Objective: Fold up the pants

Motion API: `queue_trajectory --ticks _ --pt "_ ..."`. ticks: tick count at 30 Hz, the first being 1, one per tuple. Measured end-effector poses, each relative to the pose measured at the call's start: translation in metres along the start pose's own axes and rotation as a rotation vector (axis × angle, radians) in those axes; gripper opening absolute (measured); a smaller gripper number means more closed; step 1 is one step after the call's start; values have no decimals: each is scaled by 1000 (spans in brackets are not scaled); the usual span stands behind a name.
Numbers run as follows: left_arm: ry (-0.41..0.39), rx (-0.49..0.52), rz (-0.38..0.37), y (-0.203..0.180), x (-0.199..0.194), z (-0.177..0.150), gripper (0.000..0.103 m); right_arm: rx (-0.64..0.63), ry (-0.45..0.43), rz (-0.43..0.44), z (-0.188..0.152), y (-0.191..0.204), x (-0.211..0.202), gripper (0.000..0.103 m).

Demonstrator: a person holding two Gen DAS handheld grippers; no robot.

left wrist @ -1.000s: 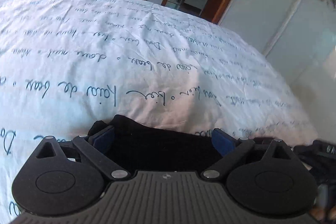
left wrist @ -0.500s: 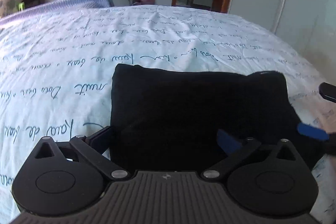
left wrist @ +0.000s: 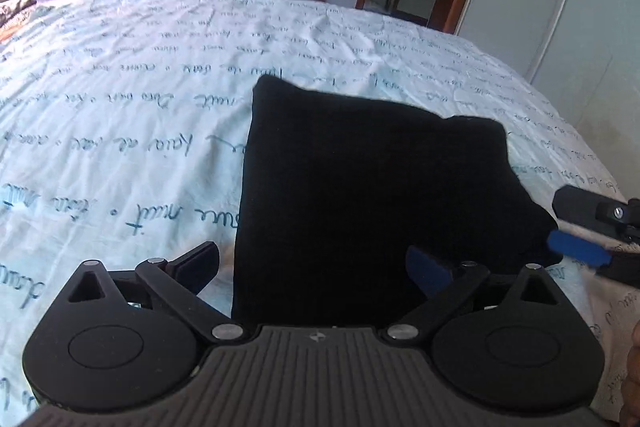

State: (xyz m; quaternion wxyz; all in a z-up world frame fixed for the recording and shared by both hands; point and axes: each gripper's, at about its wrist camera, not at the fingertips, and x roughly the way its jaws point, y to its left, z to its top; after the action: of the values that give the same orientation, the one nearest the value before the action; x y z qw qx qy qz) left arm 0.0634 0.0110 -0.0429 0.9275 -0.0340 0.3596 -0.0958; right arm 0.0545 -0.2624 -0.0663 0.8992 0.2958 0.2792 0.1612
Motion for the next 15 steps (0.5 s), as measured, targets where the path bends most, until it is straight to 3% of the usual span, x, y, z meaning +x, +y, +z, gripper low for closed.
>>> queue_trajectory --ticks 4,6,10,15 --pt "-29 76 9 -9 -4 -3 103 -212 -107 -96 5 27 -16 89" --pt "9 76 18 -9 10 -10 103 -252 -66 -142 8 29 -3 89" --pt "11 32 -5 -1 2 -8 103 -288 92 -259 -7 8 28 89" --pt "-49 60 -4 -6 -14 8 101 -247 -21 -177 10 18 0 89"
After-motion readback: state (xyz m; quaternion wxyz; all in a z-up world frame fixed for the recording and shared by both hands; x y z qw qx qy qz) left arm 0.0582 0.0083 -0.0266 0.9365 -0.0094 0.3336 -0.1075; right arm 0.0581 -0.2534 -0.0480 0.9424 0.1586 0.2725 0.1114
